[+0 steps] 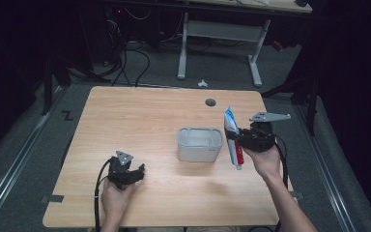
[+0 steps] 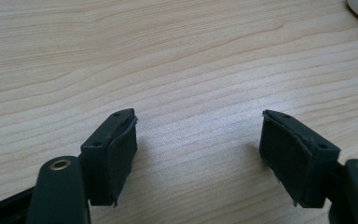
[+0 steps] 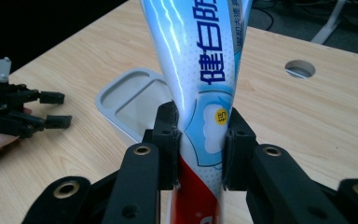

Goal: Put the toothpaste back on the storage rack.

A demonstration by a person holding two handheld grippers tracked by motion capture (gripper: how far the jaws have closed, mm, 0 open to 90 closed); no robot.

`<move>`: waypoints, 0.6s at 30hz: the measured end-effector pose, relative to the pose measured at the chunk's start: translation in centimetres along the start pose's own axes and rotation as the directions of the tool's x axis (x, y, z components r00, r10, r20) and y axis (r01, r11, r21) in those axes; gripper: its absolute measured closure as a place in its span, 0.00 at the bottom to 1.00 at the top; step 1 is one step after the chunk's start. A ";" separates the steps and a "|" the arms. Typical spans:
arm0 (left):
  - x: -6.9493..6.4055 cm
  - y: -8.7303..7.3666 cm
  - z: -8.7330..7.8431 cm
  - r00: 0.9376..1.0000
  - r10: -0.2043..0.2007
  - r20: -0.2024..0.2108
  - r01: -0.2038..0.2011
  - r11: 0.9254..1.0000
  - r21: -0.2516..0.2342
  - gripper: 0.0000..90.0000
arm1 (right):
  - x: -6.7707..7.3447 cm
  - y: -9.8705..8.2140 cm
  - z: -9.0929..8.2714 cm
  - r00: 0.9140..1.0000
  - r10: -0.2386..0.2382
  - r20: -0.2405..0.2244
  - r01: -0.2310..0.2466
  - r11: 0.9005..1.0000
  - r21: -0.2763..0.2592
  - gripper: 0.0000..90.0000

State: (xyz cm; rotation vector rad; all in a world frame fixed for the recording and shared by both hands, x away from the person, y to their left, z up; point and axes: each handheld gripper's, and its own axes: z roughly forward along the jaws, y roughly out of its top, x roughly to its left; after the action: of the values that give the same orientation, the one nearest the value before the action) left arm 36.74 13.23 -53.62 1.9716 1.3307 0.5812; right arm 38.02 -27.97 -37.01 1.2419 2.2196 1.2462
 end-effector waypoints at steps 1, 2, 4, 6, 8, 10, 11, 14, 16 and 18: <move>0.0 0.0 0.0 1.000 0.000 0.000 0.000 1.000 0.000 0.31 | 0.1 0.2 0.1 1.000 -0.005 -0.015 0.005 1.000 -0.010 0.80; 0.0 0.0 0.0 1.000 0.000 0.000 0.000 1.000 0.000 0.31 | 0.1 0.2 0.1 1.000 -0.005 -0.015 0.005 1.000 -0.010 0.80; 0.0 0.0 0.0 1.000 0.000 0.000 0.000 1.000 0.000 0.31 | 0.2 0.3 0.3 1.000 -0.012 -0.019 0.012 1.000 -0.012 0.80; 0.0 0.0 0.0 1.000 0.000 0.000 0.000 1.000 0.000 0.31 | 0.4 0.5 0.4 1.000 -0.019 -0.013 0.019 1.000 -0.023 0.80; 0.0 0.0 0.0 1.000 0.000 0.000 0.000 1.000 0.000 0.31 | 0.5 0.7 0.5 1.000 -0.016 -0.025 0.015 0.999 -0.042 0.80; 0.0 0.0 0.0 1.000 0.000 0.000 0.000 1.000 0.000 0.31 | 0.8 1.1 0.5 0.999 -0.026 -0.028 0.024 0.998 -0.057 0.80; 0.0 0.0 0.0 1.000 0.000 0.000 0.000 1.000 0.001 0.31 | 0.9 1.3 0.5 0.999 -0.028 -0.030 0.027 0.998 -0.061 0.80; 0.0 0.0 0.0 1.000 0.000 0.000 0.000 1.000 0.000 0.31 | 1.2 1.7 0.8 0.999 -0.034 -0.042 0.030 0.996 -0.081 0.80; 0.0 0.0 0.0 1.000 0.000 0.000 0.000 1.000 0.000 0.31 | 1.3 2.1 1.1 0.998 -0.039 -0.040 0.035 0.995 -0.098 0.80; 0.0 0.0 0.0 1.000 0.000 0.001 0.000 1.000 0.000 0.31 | 1.3 2.3 1.3 0.998 -0.031 -0.047 0.026 0.994 -0.110 0.80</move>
State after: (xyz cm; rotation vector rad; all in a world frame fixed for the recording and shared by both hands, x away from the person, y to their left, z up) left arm 36.73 13.23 -53.62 1.9721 1.3302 0.5806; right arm 39.27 -25.66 -35.70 1.1465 2.1630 1.3803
